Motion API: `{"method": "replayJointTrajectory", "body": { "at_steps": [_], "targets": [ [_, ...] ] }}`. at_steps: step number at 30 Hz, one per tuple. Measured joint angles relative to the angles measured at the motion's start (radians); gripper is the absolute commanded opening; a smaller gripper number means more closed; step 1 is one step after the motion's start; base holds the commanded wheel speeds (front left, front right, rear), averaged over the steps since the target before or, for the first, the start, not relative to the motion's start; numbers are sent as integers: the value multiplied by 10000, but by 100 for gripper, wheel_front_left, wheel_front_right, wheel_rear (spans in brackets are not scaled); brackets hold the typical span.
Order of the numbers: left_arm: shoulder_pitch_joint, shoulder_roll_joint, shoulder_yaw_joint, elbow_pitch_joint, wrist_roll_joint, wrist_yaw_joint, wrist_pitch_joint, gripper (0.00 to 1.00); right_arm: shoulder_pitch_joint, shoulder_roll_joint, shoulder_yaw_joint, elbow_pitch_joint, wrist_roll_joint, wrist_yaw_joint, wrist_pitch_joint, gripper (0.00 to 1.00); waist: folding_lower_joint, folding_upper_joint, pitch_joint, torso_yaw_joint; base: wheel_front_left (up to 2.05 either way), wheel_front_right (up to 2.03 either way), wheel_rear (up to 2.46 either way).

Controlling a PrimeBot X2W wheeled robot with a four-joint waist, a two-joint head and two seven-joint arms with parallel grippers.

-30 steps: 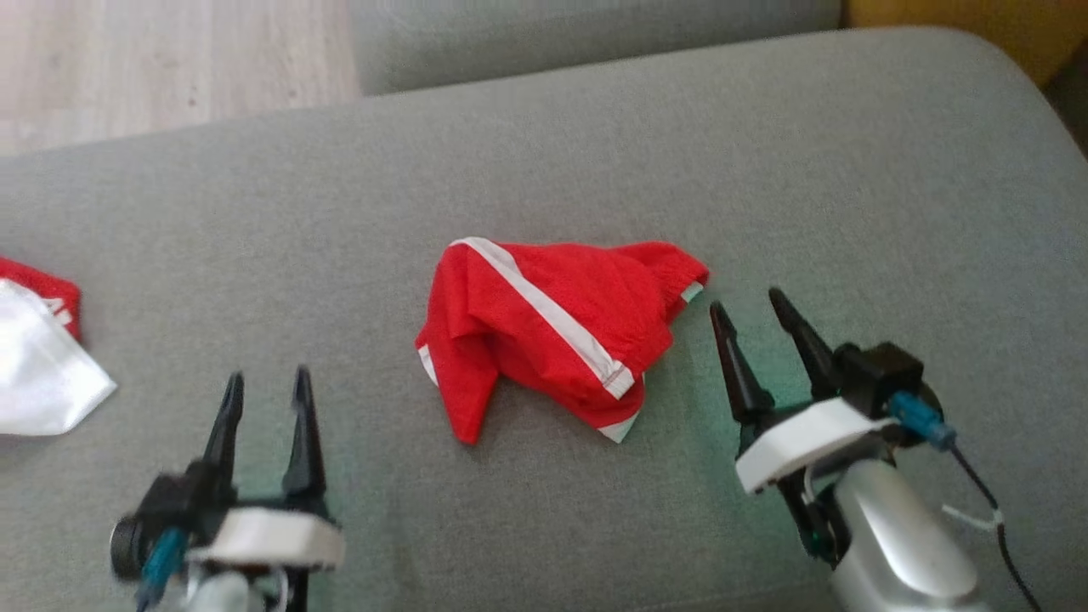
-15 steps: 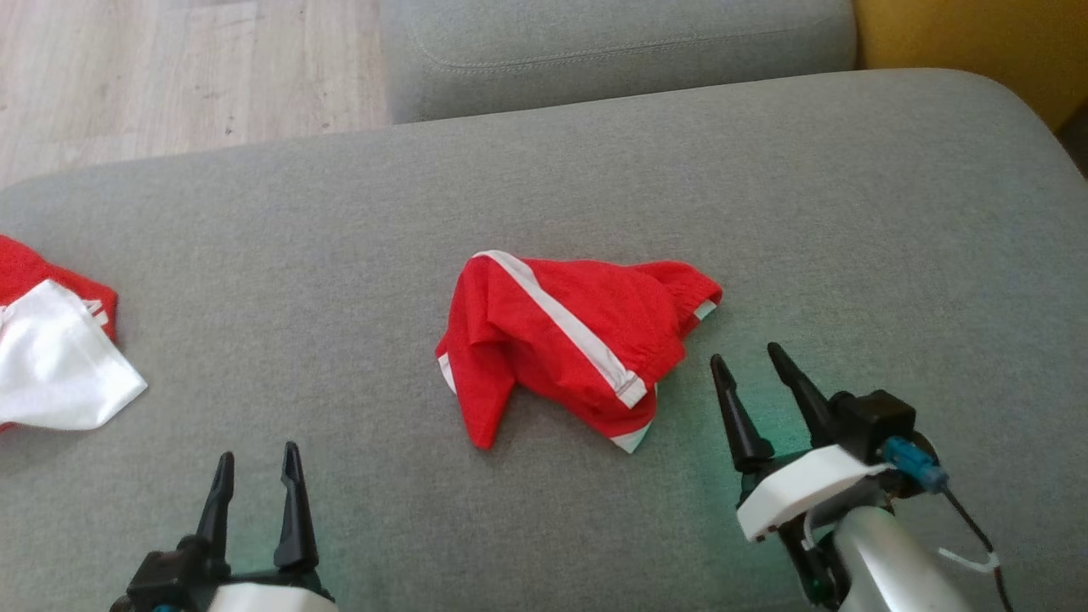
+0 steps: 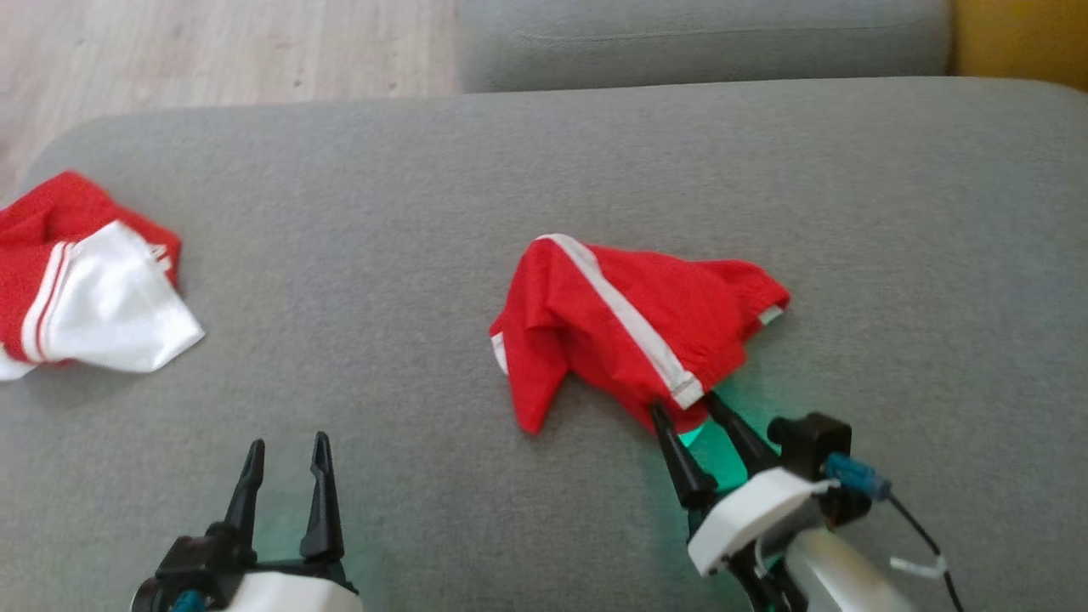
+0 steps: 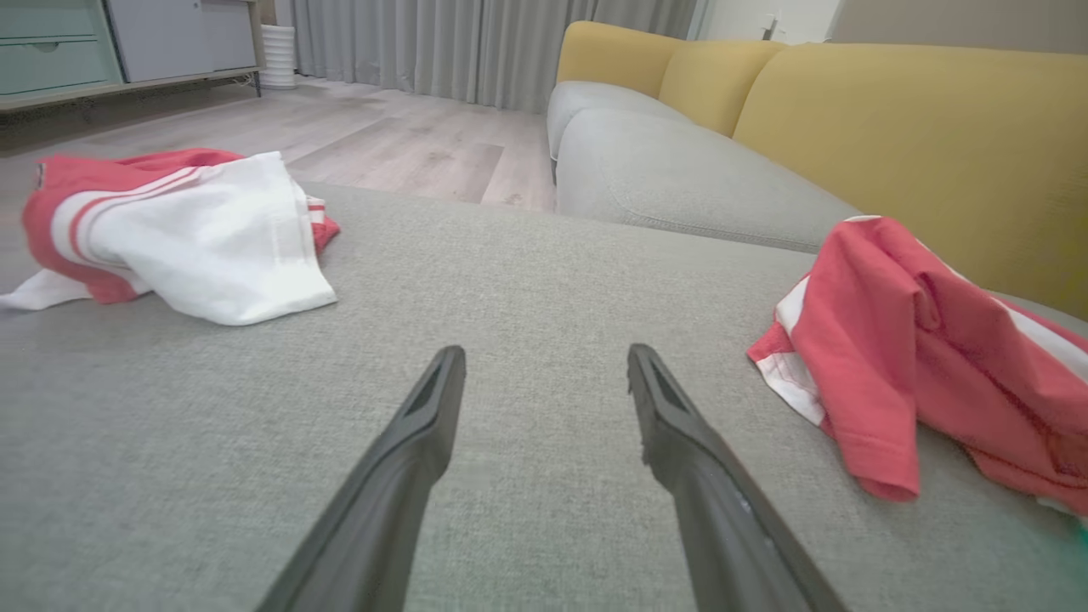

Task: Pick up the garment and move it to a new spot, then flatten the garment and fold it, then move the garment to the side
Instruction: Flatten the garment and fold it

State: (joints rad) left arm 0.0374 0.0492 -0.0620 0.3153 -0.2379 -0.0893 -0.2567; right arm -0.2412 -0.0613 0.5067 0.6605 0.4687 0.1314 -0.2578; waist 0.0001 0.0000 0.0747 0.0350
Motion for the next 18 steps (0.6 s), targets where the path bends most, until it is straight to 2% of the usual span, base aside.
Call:
{"method": "replayJointTrajectory", "body": {
  "at_steps": [6, 7, 8, 10, 11, 18],
  "targets": [
    [2, 0, 48, -2, 0, -2, 0, 100, -321, 2, 33, -316, 159, 0, 0, 100, 0, 0, 184, 211, 0, 0, 0],
    [2, 0, 46, 0, -2, -2, 0, 100, -321, 2, 13, -378, 169, 0, 0, 91, 0, 0, 201, 215, 0, 0, 0],
    [-1, 0, 40, 2, -4, -4, 0, 100, -319, 2, -12, -424, 171, 0, 0, 56, 0, 0, 216, 216, 0, 0, 0],
    [-8, 0, 4, 4, -6, -4, 0, 100, -316, 2, -113, -570, 171, 0, 0, 16, 0, 0, 246, 206, 0, 0, 0],
    [-22, 0, -17, 8, -4, -10, 0, 100, -316, 2, -165, -621, 169, 0, 0, 0, 0, 0, 264, 201, 0, 0, 0],
    [-324, 0, -199, 46, -167, -77, 0, 100, -396, -10, -784, -1156, -77, 0, 0, 0, 0, 0, 383, 357, 0, 0, 0]
  ]
}}
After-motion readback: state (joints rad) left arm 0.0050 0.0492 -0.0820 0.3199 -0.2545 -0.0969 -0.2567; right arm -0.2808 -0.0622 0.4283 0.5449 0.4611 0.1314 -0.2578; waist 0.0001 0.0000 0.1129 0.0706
